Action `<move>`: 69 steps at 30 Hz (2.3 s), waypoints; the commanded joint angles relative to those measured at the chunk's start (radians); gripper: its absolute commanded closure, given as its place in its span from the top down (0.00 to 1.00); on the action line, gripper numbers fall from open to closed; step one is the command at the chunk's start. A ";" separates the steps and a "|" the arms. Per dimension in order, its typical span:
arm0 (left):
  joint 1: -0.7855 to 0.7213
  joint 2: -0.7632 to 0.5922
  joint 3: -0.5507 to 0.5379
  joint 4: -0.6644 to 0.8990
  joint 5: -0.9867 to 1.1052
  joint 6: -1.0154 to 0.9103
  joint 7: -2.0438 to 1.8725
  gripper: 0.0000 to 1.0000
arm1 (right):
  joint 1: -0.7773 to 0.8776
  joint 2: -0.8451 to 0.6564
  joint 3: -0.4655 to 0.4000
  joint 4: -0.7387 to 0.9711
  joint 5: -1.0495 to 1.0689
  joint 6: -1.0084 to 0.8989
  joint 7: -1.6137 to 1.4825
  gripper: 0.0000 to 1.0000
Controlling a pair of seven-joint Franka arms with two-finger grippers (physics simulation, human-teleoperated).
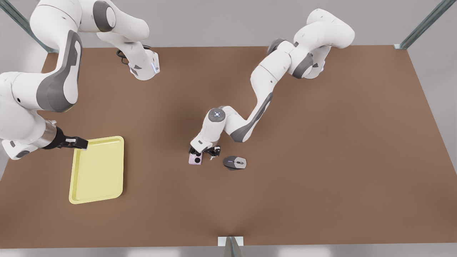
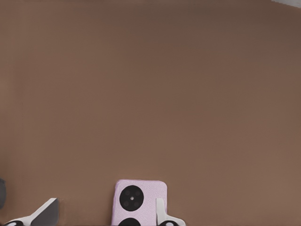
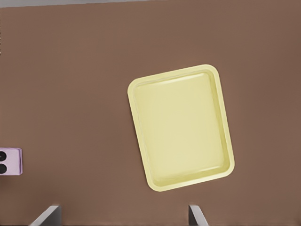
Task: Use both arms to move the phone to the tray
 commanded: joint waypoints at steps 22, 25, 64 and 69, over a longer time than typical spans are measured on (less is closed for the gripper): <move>0.680 -0.931 -0.062 -0.551 0.058 -0.843 0.843 1.00 | 0.435 0.534 0.030 -0.002 0.079 0.581 0.791 1.00; 0.681 -0.921 -0.058 -0.550 0.058 -0.840 0.845 1.00 | 0.438 0.567 0.031 0.000 0.082 0.645 0.853 1.00; 0.681 -0.888 -0.052 -0.551 0.061 -0.817 0.826 1.00 | 0.447 0.409 0.113 -0.421 -0.010 0.905 0.877 1.00; 0.680 -0.888 -0.049 -0.551 0.061 -0.809 0.822 1.00 | 0.446 0.399 0.136 -0.450 -0.013 0.918 0.877 1.00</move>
